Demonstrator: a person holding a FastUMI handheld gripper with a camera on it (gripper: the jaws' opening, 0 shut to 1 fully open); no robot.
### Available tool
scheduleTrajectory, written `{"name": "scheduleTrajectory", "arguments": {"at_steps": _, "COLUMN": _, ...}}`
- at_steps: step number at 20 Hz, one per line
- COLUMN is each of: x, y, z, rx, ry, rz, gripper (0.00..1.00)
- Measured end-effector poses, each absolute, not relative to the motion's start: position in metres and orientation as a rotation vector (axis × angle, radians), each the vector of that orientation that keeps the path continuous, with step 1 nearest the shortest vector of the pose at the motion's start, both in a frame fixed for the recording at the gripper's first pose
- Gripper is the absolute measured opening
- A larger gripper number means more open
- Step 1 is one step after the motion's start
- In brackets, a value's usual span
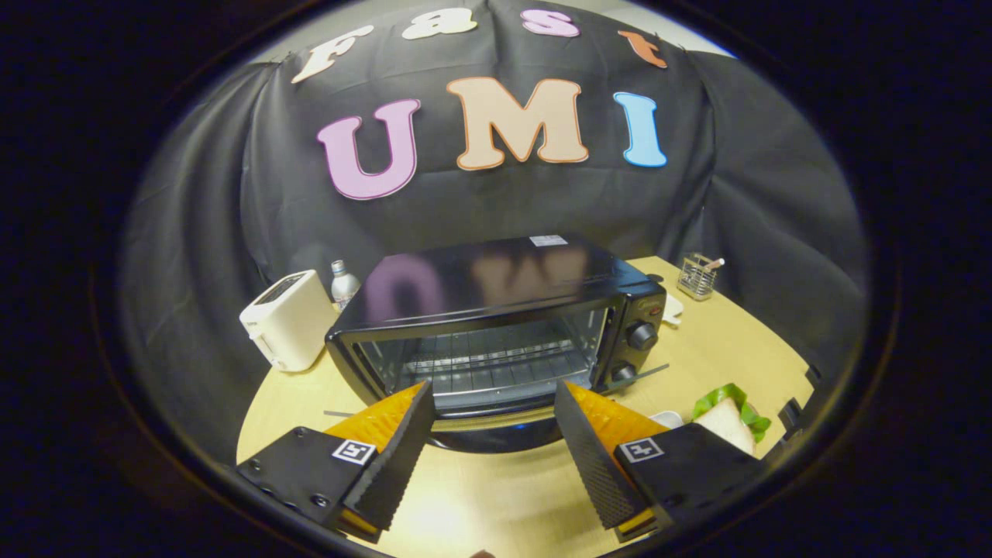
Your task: Open the toaster oven, put the food inside, and close the toaster oven door.
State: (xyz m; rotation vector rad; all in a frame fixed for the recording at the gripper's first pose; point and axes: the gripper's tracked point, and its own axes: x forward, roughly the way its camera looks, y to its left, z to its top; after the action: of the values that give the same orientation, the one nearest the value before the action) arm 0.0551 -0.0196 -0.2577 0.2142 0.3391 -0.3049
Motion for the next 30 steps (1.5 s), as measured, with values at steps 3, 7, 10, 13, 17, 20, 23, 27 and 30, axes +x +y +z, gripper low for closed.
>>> {"name": "scheduleTrajectory", "arguments": {"at_steps": 3, "x": 0.046, "y": -0.018, "z": -0.267, "rx": 0.225, "ry": 0.371, "rz": -0.318, "gripper": 0.98}}
{"name": "scheduleTrajectory", "arguments": {"at_steps": 7, "x": 0.026, "y": -0.016, "z": -0.290, "rx": 0.252, "ry": 0.439, "rz": -0.350, "gripper": 0.98}}
{"name": "scheduleTrajectory", "arguments": {"at_steps": 10, "x": 0.010, "y": -0.015, "z": -0.319, "rx": 0.243, "ry": 0.517, "rz": -0.402, "gripper": 0.98}}
{"name": "scheduleTrajectory", "arguments": {"at_steps": 13, "x": -0.002, "y": -0.009, "z": -0.355, "rx": 0.212, "ry": 0.610, "rz": -0.409, "gripper": 0.97}}
{"name": "scheduleTrajectory", "arguments": {"at_steps": 17, "x": -0.007, "y": -0.004, "z": -0.395, "rx": 0.225, "ry": 0.695, "rz": -0.397, "gripper": 0.95}}
{"name": "scheduleTrajectory", "arguments": {"at_steps": 20, "x": -0.006, "y": -0.012, "z": -0.400, "rx": 0.248, "ry": 0.680, "rz": -0.423, "gripper": 0.95}}
{"name": "scheduleTrajectory", "arguments": {"at_steps": 23, "x": -0.006, "y": -0.016, "z": -0.407, "rx": 0.268, "ry": 0.690, "rz": -0.446, "gripper": 0.94}}
{"name": "scheduleTrajectory", "arguments": {"at_steps": 27, "x": -0.005, "y": -0.018, "z": -0.407, "rx": 0.269, "ry": 0.692, "rz": -0.477, "gripper": 0.94}}
{"name": "scheduleTrajectory", "arguments": {"at_steps": 30, "x": -0.005, "y": -0.018, "z": -0.408, "rx": 0.288, "ry": 0.696, "rz": -0.497, "gripper": 0.94}}
